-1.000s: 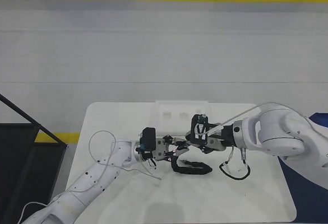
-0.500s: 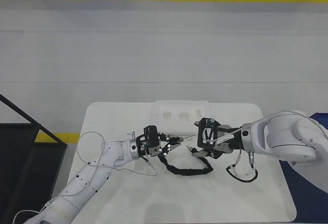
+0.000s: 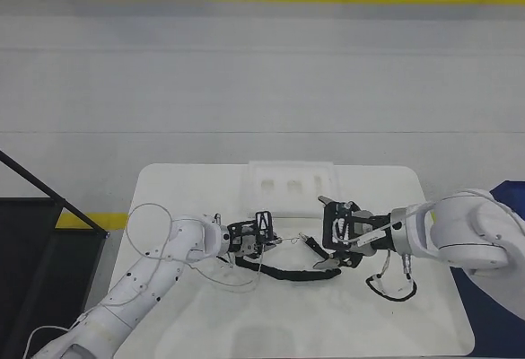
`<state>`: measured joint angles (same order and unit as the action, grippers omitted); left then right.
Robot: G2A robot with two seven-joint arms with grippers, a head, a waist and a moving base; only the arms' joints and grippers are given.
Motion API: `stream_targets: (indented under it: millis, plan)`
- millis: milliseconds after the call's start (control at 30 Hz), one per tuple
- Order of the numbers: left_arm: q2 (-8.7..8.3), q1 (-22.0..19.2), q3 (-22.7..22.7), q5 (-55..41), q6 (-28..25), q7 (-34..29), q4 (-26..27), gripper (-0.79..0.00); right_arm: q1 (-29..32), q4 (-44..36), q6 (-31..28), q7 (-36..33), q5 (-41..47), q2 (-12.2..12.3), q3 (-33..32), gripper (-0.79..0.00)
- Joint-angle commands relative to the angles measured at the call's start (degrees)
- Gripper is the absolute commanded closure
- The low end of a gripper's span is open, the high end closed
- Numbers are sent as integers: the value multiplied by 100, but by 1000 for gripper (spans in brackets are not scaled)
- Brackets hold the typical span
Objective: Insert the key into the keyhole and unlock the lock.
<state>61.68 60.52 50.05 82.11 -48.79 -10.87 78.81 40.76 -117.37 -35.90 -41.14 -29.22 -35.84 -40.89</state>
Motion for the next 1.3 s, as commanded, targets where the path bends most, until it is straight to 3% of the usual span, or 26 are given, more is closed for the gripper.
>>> stream_targets:
  millis: [0, 33, 67, 167, 433, 700, 900, 1267]
  plan:
    - [63, -139, -150, -50, 38, -216, -153, 0, 38, 44, -53, 82, -28, -23, 12, -785]
    - [95, -205, -225, -76, 20, -286, -239, 0, 53, 74, -101, 135, -42, -40, 26, -785]
    - [126, -278, -307, -63, 0, -405, -335, -225, 70, 127, -133, 208, -49, -59, 42, -785]
    - [222, -472, -515, -183, -117, -559, -561, -785, 100, 283, -255, 422, -120, -127, 100, -785]
    - [382, -840, -762, -372, -328, -469, -931, -785, 37, 782, -568, 838, -297, -352, 292, -785]
    - [355, -1305, -450, -749, -921, 6, -1024, -785, -187, 1653, -772, 1761, -523, -665, 393, -785]
    - [191, -1866, -253, -1315, -921, 203, -916, -785, -650, 2282, -831, 2163, -789, -918, 366, -785]
    - [-320, -3177, -125, -2968, -921, -393, -1479, -785, -1824, 3454, -1698, 1886, -113, -1414, 585, -785]
